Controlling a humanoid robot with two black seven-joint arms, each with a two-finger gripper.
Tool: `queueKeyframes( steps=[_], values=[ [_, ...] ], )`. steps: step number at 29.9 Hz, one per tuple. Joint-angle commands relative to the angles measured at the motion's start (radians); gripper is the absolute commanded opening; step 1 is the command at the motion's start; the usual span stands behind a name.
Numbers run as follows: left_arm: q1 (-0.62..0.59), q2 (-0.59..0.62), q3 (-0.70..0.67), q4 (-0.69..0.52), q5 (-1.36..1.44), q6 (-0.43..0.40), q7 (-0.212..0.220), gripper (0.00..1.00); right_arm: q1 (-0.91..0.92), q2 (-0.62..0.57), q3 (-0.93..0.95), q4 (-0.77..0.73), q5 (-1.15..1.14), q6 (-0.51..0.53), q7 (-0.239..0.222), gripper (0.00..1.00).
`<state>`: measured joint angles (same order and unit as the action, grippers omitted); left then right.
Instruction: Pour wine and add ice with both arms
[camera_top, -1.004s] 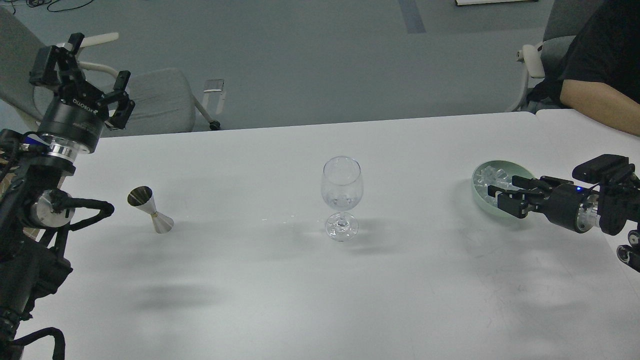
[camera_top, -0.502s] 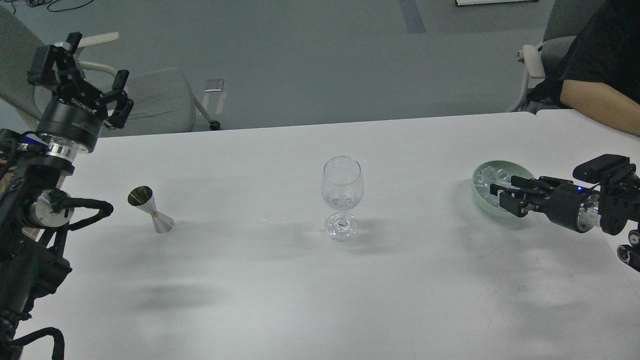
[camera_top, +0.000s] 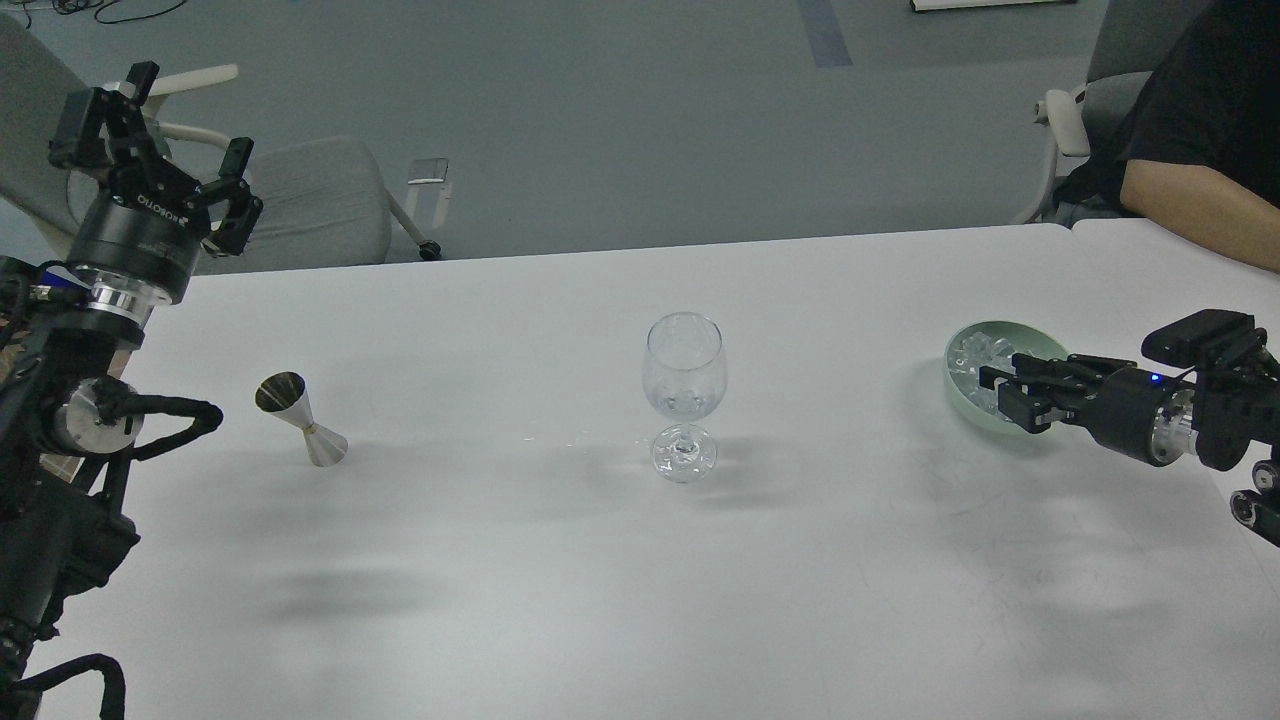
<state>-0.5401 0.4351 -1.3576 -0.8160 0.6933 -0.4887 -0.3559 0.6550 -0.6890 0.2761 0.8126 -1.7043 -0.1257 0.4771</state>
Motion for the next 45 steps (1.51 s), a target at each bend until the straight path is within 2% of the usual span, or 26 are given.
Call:
queueKeyframes(
  steps=[1,9,15,21,25,27,30,35,40,45],
  values=[
    [0.000,-0.001,0.000,0.000,0.000,0.000,0.000,0.98,0.002,-0.004,0.000,0.002,0.002,0.000,0.000,0.28],
    [0.000,0.001,0.000,0.000,0.000,0.000,0.000,0.98,0.003,-0.009,0.000,0.011,0.005,0.000,0.002,0.07],
    [-0.001,0.001,-0.001,0.000,0.000,0.000,-0.002,0.98,0.017,-0.116,0.005,0.114,0.015,0.001,0.003,0.06],
    [0.000,-0.003,-0.001,0.000,0.000,0.000,-0.002,0.98,0.081,-0.299,0.011,0.286,0.020,0.003,0.002,0.06],
    [-0.001,-0.006,-0.001,0.000,0.000,0.000,0.000,0.98,0.170,-0.411,0.012,0.481,0.058,0.009,0.008,0.07],
    [-0.003,-0.006,-0.001,0.000,0.000,0.000,0.000,0.98,0.205,-0.431,0.014,0.558,0.096,0.024,0.006,0.07],
    [-0.004,-0.006,0.000,0.000,0.000,0.000,0.002,0.98,0.263,-0.428,0.014,0.617,0.110,0.053,0.003,0.07],
    [-0.008,-0.004,0.000,0.000,0.000,0.000,0.000,0.98,0.383,-0.386,0.015,0.649,0.103,0.167,-0.003,0.07],
    [-0.009,-0.006,0.000,0.000,0.000,0.000,0.001,0.98,0.471,-0.254,0.000,0.654,0.098,0.218,-0.055,0.07],
    [-0.011,-0.004,0.000,0.000,0.000,0.000,0.002,0.98,0.501,-0.158,-0.047,0.655,0.063,0.242,-0.071,0.07]
  ],
)
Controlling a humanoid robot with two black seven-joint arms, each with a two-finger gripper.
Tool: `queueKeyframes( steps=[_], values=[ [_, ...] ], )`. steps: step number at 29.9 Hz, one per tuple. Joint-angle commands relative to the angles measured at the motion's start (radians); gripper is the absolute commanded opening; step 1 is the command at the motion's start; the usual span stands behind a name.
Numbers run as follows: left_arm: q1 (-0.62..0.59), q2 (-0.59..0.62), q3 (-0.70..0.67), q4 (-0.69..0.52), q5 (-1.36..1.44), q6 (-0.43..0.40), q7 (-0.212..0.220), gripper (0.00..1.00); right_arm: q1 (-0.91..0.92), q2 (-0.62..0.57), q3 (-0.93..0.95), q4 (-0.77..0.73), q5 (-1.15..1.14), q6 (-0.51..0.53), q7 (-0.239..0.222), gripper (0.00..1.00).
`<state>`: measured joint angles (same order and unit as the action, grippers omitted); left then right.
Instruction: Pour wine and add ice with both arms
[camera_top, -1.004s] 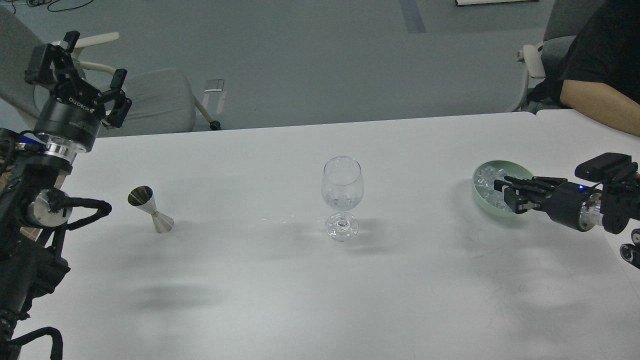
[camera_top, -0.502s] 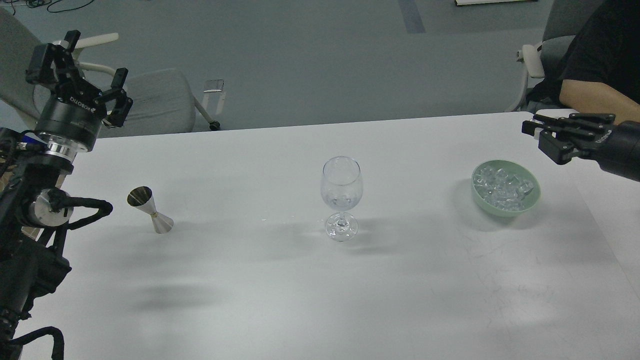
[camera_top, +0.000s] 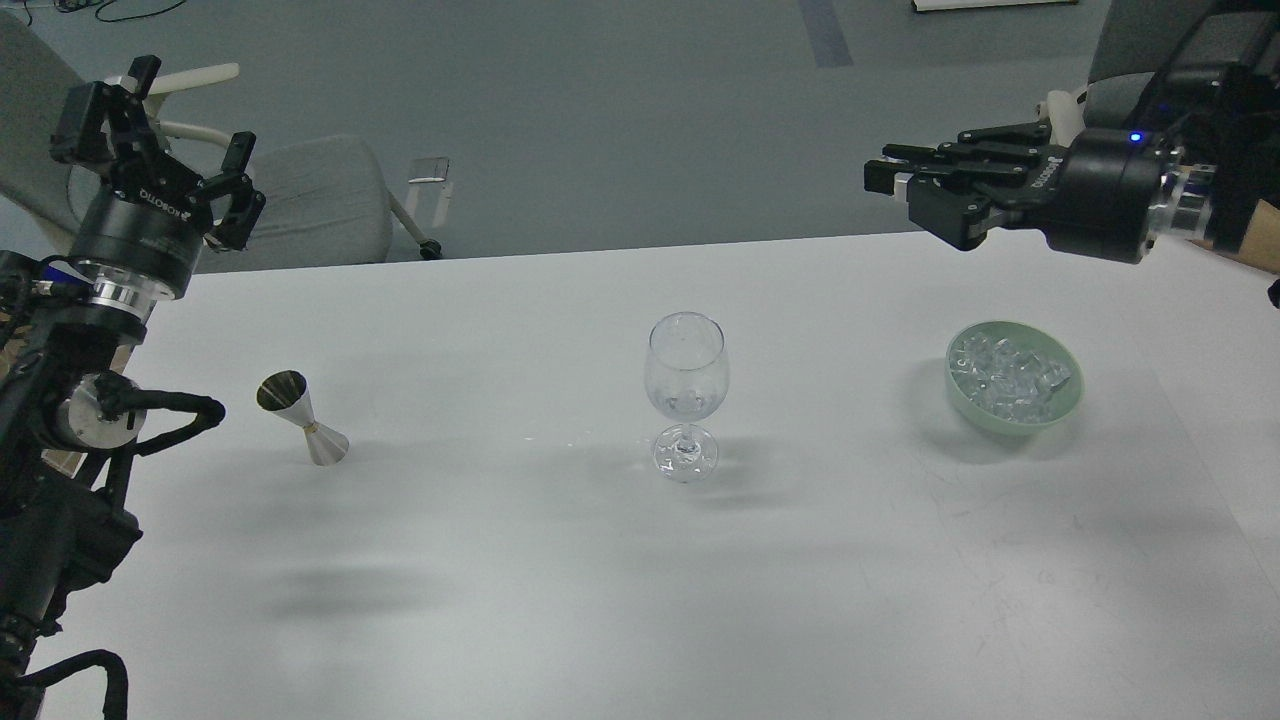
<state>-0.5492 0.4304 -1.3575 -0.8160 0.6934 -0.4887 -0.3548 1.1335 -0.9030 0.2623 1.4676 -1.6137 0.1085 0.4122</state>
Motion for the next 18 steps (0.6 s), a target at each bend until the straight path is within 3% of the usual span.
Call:
queueKeyframes(
  steps=[1,8,18],
  values=[
    [-0.001,0.001,0.000,0.000,0.000,0.000,0.000,0.98,0.031,0.067,-0.044,-0.001,-0.032,0.008,-0.007,0.07],
    [-0.001,-0.001,0.000,0.000,0.000,0.000,0.000,0.98,0.135,0.197,-0.179,-0.010,-0.034,0.010,-0.007,0.07],
    [-0.001,-0.010,0.000,0.000,0.000,0.000,0.000,0.98,0.152,0.280,-0.219,-0.041,-0.032,0.045,-0.007,0.07]
  ],
)
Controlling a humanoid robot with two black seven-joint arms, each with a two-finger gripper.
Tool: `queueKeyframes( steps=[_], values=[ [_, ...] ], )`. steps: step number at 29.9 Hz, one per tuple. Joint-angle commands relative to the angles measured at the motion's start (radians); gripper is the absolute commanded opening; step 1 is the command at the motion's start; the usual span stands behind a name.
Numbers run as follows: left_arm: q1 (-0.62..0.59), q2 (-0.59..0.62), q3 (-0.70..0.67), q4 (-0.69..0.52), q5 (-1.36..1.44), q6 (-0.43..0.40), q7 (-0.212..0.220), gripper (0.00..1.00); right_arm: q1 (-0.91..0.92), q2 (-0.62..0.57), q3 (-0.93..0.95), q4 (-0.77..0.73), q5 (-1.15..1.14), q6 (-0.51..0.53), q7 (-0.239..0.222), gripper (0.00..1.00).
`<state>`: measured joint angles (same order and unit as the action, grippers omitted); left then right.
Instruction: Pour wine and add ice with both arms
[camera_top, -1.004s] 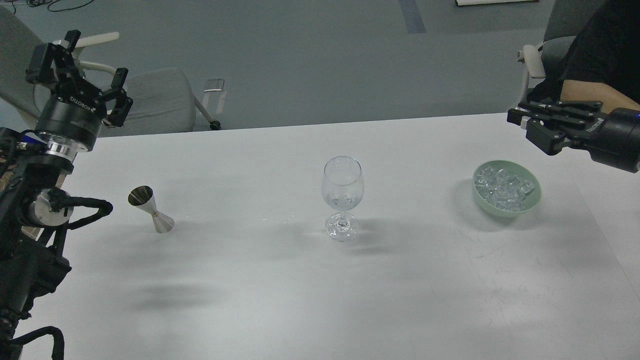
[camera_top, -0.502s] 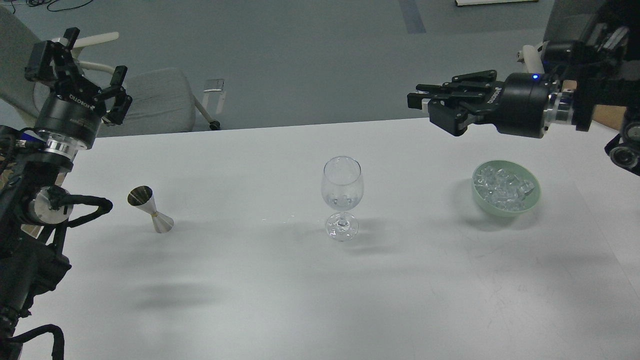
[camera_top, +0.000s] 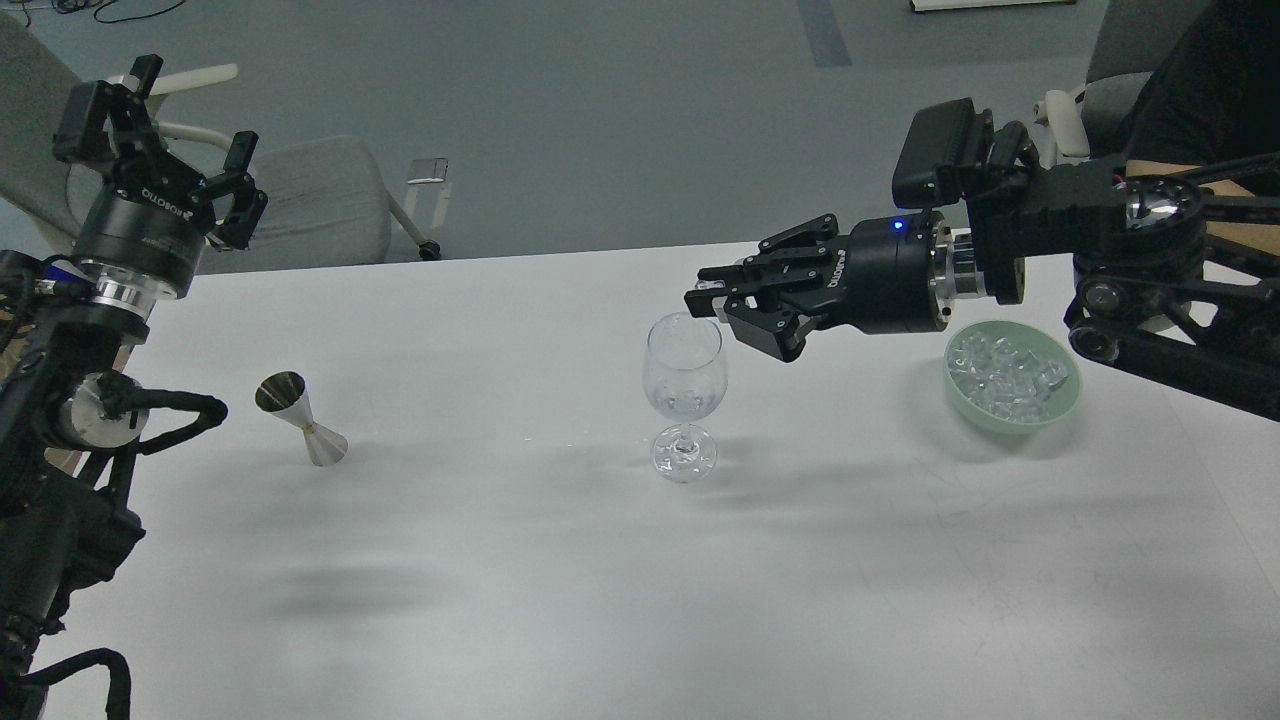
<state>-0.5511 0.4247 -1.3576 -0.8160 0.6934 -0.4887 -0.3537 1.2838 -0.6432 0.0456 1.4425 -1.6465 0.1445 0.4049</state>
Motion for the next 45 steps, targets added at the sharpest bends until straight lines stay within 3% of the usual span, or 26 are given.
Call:
queueKeyframes(
  steps=[1,20,30,36,45],
  values=[
    [0.000,-0.007,0.000,0.000,0.000,0.000,-0.001,0.98,0.003,0.029,-0.003,-0.022,-0.001,0.010,0.002,0.07],
    [0.000,-0.007,0.000,0.000,0.000,0.000,-0.002,0.98,0.019,0.119,-0.061,-0.079,0.004,0.012,0.003,0.10],
    [0.000,-0.007,0.000,0.000,-0.002,0.000,-0.002,0.98,0.019,0.140,-0.062,-0.096,0.008,0.012,0.002,0.21],
    [0.000,-0.007,0.000,0.000,-0.002,0.000,-0.002,0.98,0.015,0.157,-0.062,-0.114,0.013,0.007,0.002,0.38],
    [-0.003,-0.006,0.000,0.000,-0.002,0.000,-0.002,0.98,0.015,0.168,-0.062,-0.117,0.013,0.004,0.000,0.45]
  ],
)
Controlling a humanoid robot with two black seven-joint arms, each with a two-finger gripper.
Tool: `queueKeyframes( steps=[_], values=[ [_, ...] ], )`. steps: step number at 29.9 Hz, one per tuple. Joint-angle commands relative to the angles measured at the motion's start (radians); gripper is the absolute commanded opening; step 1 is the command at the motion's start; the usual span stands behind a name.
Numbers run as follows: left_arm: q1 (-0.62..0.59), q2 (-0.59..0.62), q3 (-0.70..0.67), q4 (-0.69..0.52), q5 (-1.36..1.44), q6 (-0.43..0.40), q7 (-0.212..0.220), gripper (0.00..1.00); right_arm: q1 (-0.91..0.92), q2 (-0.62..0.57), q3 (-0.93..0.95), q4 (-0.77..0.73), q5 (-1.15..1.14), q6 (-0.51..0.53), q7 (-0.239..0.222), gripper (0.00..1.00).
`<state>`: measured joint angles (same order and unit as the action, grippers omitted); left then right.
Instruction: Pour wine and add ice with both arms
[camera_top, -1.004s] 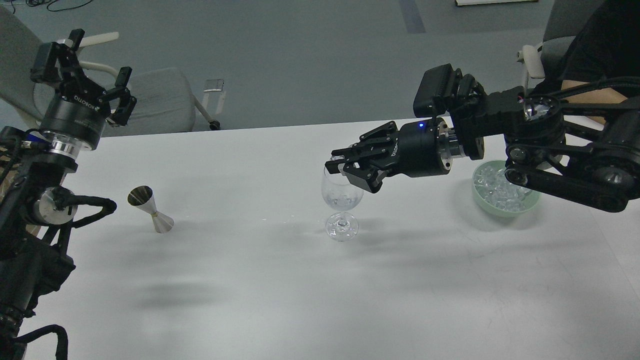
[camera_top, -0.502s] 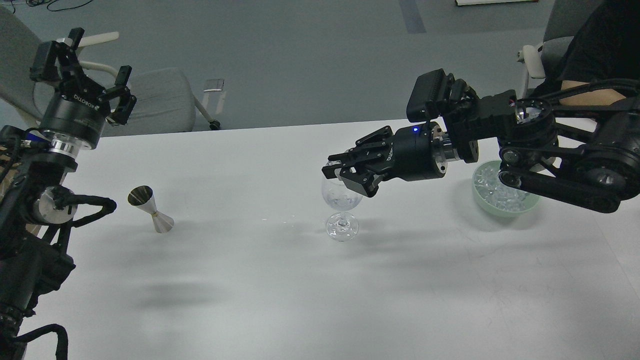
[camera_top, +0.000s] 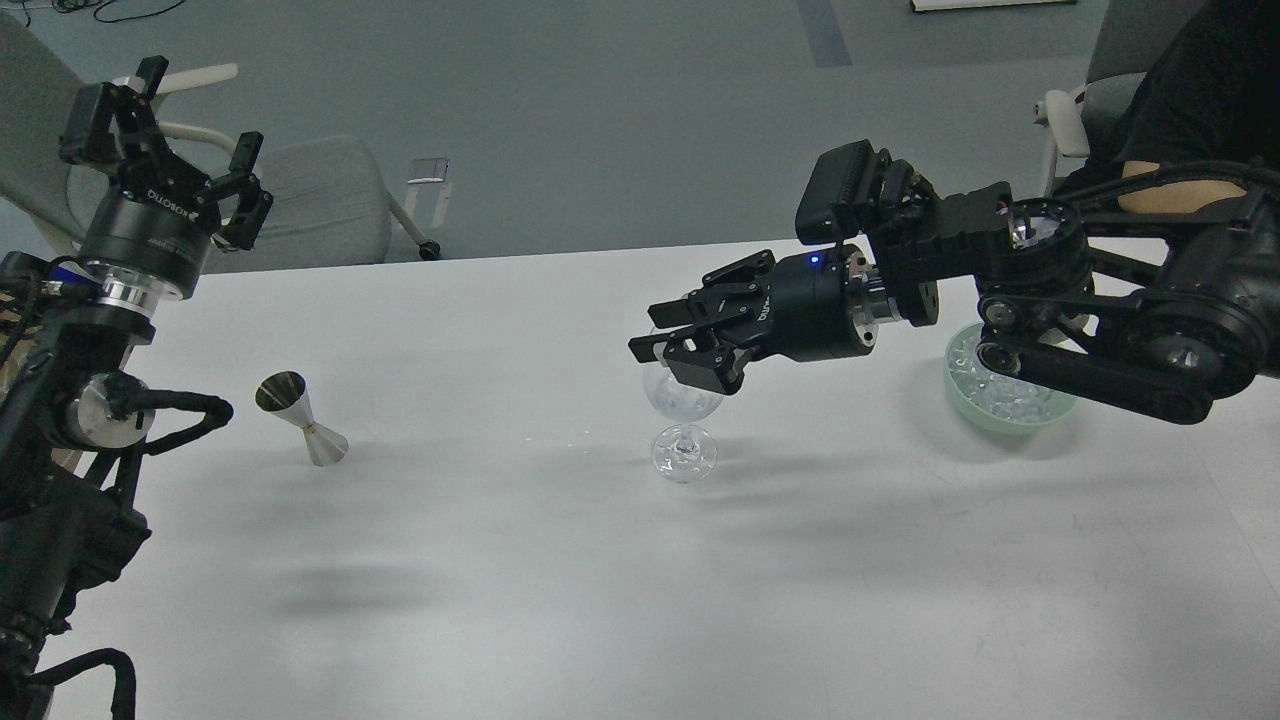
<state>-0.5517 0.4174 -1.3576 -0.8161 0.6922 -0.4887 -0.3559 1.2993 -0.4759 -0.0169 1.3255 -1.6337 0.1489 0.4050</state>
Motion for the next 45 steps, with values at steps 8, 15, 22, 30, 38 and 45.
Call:
queueKeyframes(
  steps=[8,15,22,30,38,45],
  values=[
    [-0.002,0.003,0.000,0.000,0.000,0.000,0.000,0.98,0.014,-0.015,0.008,0.000,0.017,-0.011,-0.002,0.57],
    [-0.002,0.003,-0.002,0.000,0.000,0.000,0.003,0.98,0.023,-0.056,0.098,-0.058,0.274,-0.032,0.000,0.99],
    [-0.013,0.004,-0.002,0.002,-0.092,0.004,0.012,0.98,-0.005,-0.034,0.261,-0.254,0.482,-0.051,0.002,1.00],
    [-0.054,0.007,0.005,0.017,-0.134,0.051,0.051,0.98,-0.069,0.085,0.466,-0.494,0.619,-0.115,0.000,1.00],
    [-0.128,-0.040,0.021,0.034,-0.137,0.048,0.052,0.98,-0.077,0.192,0.603,-0.704,0.782,-0.109,0.000,1.00],
    [-0.207,-0.086,0.094,0.069,-0.149,0.044,0.190,0.98,-0.166,0.197,0.707,-0.713,1.092,-0.097,0.005,1.00]
  ],
)
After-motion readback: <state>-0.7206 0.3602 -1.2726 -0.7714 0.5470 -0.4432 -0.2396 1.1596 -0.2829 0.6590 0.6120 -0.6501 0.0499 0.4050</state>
